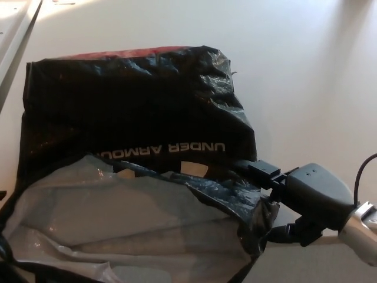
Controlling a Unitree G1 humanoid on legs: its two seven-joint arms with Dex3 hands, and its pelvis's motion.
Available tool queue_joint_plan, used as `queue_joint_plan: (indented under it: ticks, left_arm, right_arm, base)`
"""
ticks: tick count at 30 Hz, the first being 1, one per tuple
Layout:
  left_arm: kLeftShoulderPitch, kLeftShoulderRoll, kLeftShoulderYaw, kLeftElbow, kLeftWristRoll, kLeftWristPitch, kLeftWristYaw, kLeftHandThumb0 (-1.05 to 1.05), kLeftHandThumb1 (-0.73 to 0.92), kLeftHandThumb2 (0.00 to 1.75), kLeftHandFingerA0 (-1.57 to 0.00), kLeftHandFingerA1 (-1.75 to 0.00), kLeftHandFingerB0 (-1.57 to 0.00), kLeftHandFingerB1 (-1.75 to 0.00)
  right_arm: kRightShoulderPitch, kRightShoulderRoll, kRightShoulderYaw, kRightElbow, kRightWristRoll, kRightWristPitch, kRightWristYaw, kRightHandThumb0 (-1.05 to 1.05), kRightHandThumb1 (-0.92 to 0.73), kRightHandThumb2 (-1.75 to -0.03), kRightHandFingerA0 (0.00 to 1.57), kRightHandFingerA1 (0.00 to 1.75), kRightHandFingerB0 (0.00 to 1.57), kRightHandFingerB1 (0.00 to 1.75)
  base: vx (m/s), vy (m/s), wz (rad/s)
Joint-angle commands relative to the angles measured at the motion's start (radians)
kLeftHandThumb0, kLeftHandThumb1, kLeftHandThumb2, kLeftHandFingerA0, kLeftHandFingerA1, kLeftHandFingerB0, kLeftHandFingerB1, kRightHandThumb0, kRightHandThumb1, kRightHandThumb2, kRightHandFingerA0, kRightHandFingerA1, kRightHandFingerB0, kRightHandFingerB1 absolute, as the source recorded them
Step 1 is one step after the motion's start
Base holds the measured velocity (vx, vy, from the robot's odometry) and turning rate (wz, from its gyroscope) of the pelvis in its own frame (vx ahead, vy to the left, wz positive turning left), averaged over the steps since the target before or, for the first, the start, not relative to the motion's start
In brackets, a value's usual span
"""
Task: A plastic bag is kept infront of the robot in the middle of the desk and the robot uses both its hands to grab it from the top and lifts it up and then releases it.
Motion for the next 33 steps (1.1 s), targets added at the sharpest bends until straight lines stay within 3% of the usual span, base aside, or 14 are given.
queue_joint_plan:
  ticks: [1,5,6,7,8,11,17,18,19,26,28,29,30,33]
  left_arm:
    - [0.020,-0.016,-0.003,0.002,-0.039,-0.059,-0.027,-0.26,0.28,0.80,-1.09,-0.98,-0.05,-0.46]
    - [0.040,-0.032,-0.002,-0.009,-0.062,-0.080,-0.043,-0.27,0.29,0.80,-1.10,-1.00,-0.04,-0.45]
    - [0.042,-0.035,-0.003,-0.013,-0.061,-0.080,-0.042,-0.35,0.44,0.53,-1.18,-0.82,-0.16,-0.31]
    - [0.045,-0.037,-0.006,-0.018,-0.058,-0.077,-0.043,-0.38,0.45,0.54,-1.17,-0.83,-0.15,-0.31]
    - [0.046,-0.037,-0.009,-0.021,-0.056,-0.071,-0.050,-0.28,0.29,0.81,-1.07,-0.98,-0.02,-0.45]
    - [0.045,-0.039,-0.011,-0.021,-0.058,-0.059,-0.060,-0.35,0.45,0.54,-1.16,-0.91,-0.13,-0.30]
    - [0.011,-0.060,-0.002,0.049,-0.058,-0.072,-0.018,-0.30,0.31,0.81,-1.07,-0.97,0.00,-0.44]
    - [0.006,-0.062,-0.001,0.057,-0.054,-0.070,-0.010,-0.30,0.31,0.81,-1.07,-0.97,0.00,-0.44]
    - [0.004,-0.063,0.001,0.062,-0.059,-0.070,-0.014,-0.41,0.48,0.55,-1.17,-0.84,-0.14,-0.31]
    - [-0.017,-0.069,-0.002,0.094,-0.044,-0.083,0.019,-0.39,0.47,0.56,-1.17,-0.83,-0.15,-0.32]
    - [-0.024,-0.074,-0.003,0.099,-0.048,-0.082,0.016,-0.29,0.31,0.81,-1.06,-0.96,-0.01,-0.44]
    - [-0.029,-0.077,-0.003,0.105,-0.049,-0.090,0.019,-0.27,0.31,0.81,-1.07,-0.97,-0.03,-0.45]
    - [-0.032,-0.079,-0.004,0.107,-0.049,-0.095,0.022,-0.37,0.47,0.56,-1.18,-0.83,-0.15,-0.33]
    - [-0.044,-0.083,-0.009,0.114,-0.040,-0.104,0.032,-0.39,0.48,0.57,-1.18,-0.82,-0.15,-0.33]
  right_arm:
    - [0.017,0.007,-0.022,-0.006,0.038,0.009,0.004,-0.62,-0.40,-0.72,0.86,0.62,0.02,0.20]
    - [0.026,0.013,-0.038,-0.015,0.063,0.008,0.021,-0.59,-0.40,-0.72,0.85,0.62,0.01,0.20]
    - [0.026,0.014,-0.040,-0.018,0.065,0.008,0.022,-0.60,-0.40,-0.71,0.86,0.62,0.02,0.20]
    - [0.026,0.015,-0.042,-0.020,0.068,0.006,0.023,-0.60,-0.40,-0.72,0.85,0.62,0.02,0.21]
    - [0.027,0.016,-0.044,-0.025,0.070,0.004,0.026,-0.60,-0.40,-0.71,0.85,0.62,0.02,0.21]
    - [0.030,0.018,-0.050,-0.030,0.076,-0.001,0.025,-0.59,-0.40,-0.70,0.86,0.62,0.03,0.21]
    - [0.024,0.019,-0.054,-0.024,0.079,-0.007,0.021,-0.59,-0.39,-0.69,0.88,0.62,0.03,0.20]
    - [0.025,0.018,-0.055,-0.029,0.079,-0.003,0.025,-0.59,-0.39,-0.69,0.88,0.62,0.03,0.20]
    - [0.025,0.018,-0.054,-0.025,0.077,-0.008,0.019,-0.59,-0.39,-0.70,0.88,0.62,0.03,0.20]
    - [0.033,0.021,-0.059,-0.038,0.094,-0.004,0.037,-0.58,-0.36,-0.73,0.90,0.65,0.03,0.22]
    - [0.033,0.022,-0.058,-0.033,0.095,-0.011,0.031,-0.59,-0.37,-0.74,0.90,0.64,0.01,0.21]
    - [0.037,0.023,-0.060,-0.037,0.105,-0.009,0.039,-0.58,-0.37,-0.75,0.89,0.64,0.00,0.22]
    - [0.037,0.023,-0.060,-0.037,0.108,-0.009,0.041,-0.56,-0.36,-0.75,0.88,0.64,0.00,0.23]
    - [0.045,0.022,-0.060,-0.051,0.115,-0.001,0.056,-0.58,-0.37,-0.74,0.91,0.65,0.00,0.20]
  base:
    - [0.00,0.000,0.00]
    - [0.00,0.000,0.00]
    - [0.00,0.000,0.00]
    - [0.00,0.000,0.00]
    - [0.00,0.000,0.00]
    - [0.00,0.000,0.00]
    - [0.00,0.000,0.00]
    - [0.00,0.000,0.00]
    - [0.00,0.000,0.00]
    - [0.00,0.000,0.00]
    - [0.00,0.000,0.00]
    - [0.00,0.000,0.00]
    - [0.00,0.000,0.00]
    - [0.00,0.000,0.00]
